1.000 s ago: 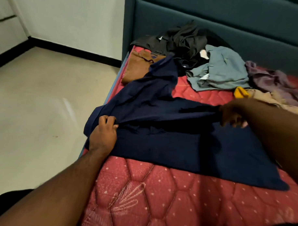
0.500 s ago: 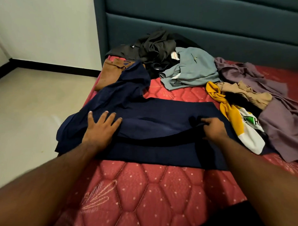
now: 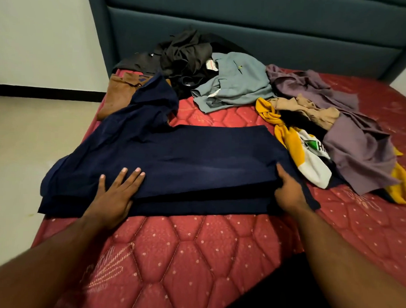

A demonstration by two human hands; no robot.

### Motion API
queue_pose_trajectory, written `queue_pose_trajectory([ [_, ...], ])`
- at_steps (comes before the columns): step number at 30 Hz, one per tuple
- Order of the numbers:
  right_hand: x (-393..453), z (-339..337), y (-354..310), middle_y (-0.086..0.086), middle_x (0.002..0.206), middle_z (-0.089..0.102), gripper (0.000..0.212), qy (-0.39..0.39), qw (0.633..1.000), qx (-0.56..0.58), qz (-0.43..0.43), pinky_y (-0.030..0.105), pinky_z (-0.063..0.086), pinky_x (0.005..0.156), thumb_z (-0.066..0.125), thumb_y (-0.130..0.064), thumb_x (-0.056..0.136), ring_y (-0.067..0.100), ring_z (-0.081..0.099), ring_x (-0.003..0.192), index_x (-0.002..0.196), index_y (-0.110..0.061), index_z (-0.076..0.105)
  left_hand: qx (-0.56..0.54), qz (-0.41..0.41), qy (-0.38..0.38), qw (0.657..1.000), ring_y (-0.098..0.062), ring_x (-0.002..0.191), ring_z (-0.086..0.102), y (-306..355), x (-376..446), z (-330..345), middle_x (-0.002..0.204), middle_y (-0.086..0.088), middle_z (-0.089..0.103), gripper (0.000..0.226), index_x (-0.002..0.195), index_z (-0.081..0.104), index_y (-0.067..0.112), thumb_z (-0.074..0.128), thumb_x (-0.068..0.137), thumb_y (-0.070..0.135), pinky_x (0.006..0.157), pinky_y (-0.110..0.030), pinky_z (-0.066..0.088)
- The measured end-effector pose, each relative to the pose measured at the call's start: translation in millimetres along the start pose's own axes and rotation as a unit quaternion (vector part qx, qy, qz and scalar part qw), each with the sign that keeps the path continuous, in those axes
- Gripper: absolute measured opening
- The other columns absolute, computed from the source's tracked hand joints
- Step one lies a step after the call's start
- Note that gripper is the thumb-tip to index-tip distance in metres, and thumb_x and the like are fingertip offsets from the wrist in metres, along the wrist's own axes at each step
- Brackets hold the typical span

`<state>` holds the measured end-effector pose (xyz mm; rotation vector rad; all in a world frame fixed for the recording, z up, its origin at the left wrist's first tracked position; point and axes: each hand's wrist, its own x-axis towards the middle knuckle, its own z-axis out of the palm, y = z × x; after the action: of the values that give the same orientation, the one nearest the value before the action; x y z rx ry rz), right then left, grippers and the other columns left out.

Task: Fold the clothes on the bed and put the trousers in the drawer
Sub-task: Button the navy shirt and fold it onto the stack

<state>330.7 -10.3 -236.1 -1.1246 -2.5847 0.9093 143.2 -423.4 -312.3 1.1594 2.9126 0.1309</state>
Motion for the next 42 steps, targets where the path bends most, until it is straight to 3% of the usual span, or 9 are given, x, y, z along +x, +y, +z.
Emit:
queue_pose_trajectory([
  [6, -1.7, -3.5, 0.8, 0.011, 0.14, 0.053, 0.063, 0.068, 0.985, 0.134, 0.087, 0.032, 0.037, 0.107, 0.039, 0.011, 0.084, 0.028, 0.051, 0.125, 0.141, -0.013, 0.049, 0.075, 0.052, 0.043, 0.995, -0.018, 0.15, -0.001, -1.4, 2.3, -6.4, 0.163, 0.008, 0.015, 0.08, 0.156, 0.008, 0.03, 0.05, 0.089, 0.02, 0.108, -0.059, -0.024],
  [10, 0.9, -14.6, -16.5, -0.006, 0.089, 0.064, 0.043, 0.18, 0.881, 0.431, 0.08, 0.013, 0.047, 0.067, 0.048, 0.004, 0.089, -0.002, 0.057, 0.067, 0.123, -0.018, 0.063, 0.109, 0.068, 0.046, 0.991, -0.012, 0.149, -0.012, 1.2, -3.1, -0.8, 0.159, 0.004, 0.027, 0.078, 0.156, 0.017, 0.024, 0.04, 0.081, 0.018, 0.114, -0.055, -0.018],
  [13, 5.7, -13.8, -3.0, -0.005, 0.077, 0.063, 0.012, 0.224, 0.851, 0.457, 0.128, 0.015, 0.049, 0.06, 0.062, -0.003, 0.088, 0.008, 0.058, 0.07, 0.094, -0.007, 0.072, 0.088, 0.077, 0.022, 0.993, -0.014, 0.149, -0.001, -3.1, -0.4, 2.2, 0.16, 0.005, 0.024, 0.097, 0.156, 0.011, 0.025, 0.063, 0.077, 0.006, 0.116, -0.041, -0.02],
  [17, 0.6, 1.1, 20.3, 0.003, 0.066, 0.052, 0.034, 0.182, 0.845, 0.412, 0.29, 0.025, 0.037, 0.042, 0.044, 0.01, 0.089, 0.012, 0.05, 0.053, 0.07, -0.018, 0.05, 0.103, 0.129, 0.026, 0.986, -0.009, 0.149, -0.014, -9.4, 2.0, 0.9, 0.159, 0.002, 0.025, 0.093, 0.156, 0.014, 0.023, 0.051, 0.071, 0.009, 0.119, -0.036, -0.014],
  [25, -7.1, -8.9, 30.4, 0.004, 0.078, 0.047, 0.032, 0.161, 0.823, 0.441, 0.321, 0.027, 0.043, 0.045, 0.045, 0.006, 0.09, 0.019, 0.049, 0.058, 0.084, -0.024, 0.038, 0.104, 0.183, 0.031, 0.977, -0.008, 0.149, -0.009, -11.9, -4.0, -2.7, 0.157, -0.002, 0.03, 0.091, 0.157, 0.006, 0.022, 0.041, 0.073, 0.015, 0.12, -0.033, -0.005],
  [31, -6.3, -12.2, 32.9, 0.016, 0.142, 0.043, 0.065, 0.178, 0.877, 0.289, 0.341, 0.045, 0.043, 0.098, 0.064, -0.015, 0.083, 0.031, 0.051, 0.117, 0.142, -0.017, 0.036, 0.091, 0.181, -0.017, 0.979, -0.005, 0.149, -0.01, -12.0, -17.0, -13.5, 0.155, -0.002, 0.033, 0.072, 0.156, 0.002, 0.025, 0.032, 0.091, 0.03, 0.118, -0.029, -0.002],
  [35, -13.3, 4.2, -19.3, 0.013, 0.148, 0.036, 0.061, 0.206, 0.969, -0.132, 0.039, 0.049, 0.035, 0.102, 0.072, -0.028, 0.077, 0.036, 0.038, 0.13, 0.133, -0.021, 0.049, 0.105, 0.16, -0.028, 0.981, -0.008, 0.149, -0.008, -4.9, -22.1, -12.1, 0.157, -0.004, 0.032, 0.063, 0.155, 0.018, 0.02, 0.013, 0.102, 0.054, 0.119, -0.036, 0.001],
  [38, -9.4, 48.6, -84.4, 0.006, 0.129, 0.062, 0.036, -0.014, 0.976, -0.067, -0.207, 0.038, 0.04, 0.105, 0.068, -0.026, 0.085, 0.026, 0.053, 0.123, 0.12, -0.016, 0.065, 0.116, 0.16, -0.023, 0.98, -0.013, 0.15, -0.002, -5.6, -22.0, -12.6, 0.159, -0.001, 0.027, 0.064, 0.154, 0.023, 0.02, 0.021, 0.1, 0.054, 0.119, -0.046, 0.003],
  [42, -12.0, 113.6, -177.2, -0.002, 0.137, 0.057, 0.041, -0.183, 0.934, -0.075, -0.298, 0.041, 0.034, 0.11, 0.059, -0.028, 0.093, 0.018, 0.049, 0.129, 0.133, -0.023, 0.056, 0.119, 0.144, -0.022, 0.982, -0.019, 0.15, 0.006, -10.7, -16.4, -19.3, 0.162, 0.002, 0.018, 0.074, 0.156, 0.02, 0.022, 0.017, 0.097, 0.067, 0.119, -0.055, 0.002],
])
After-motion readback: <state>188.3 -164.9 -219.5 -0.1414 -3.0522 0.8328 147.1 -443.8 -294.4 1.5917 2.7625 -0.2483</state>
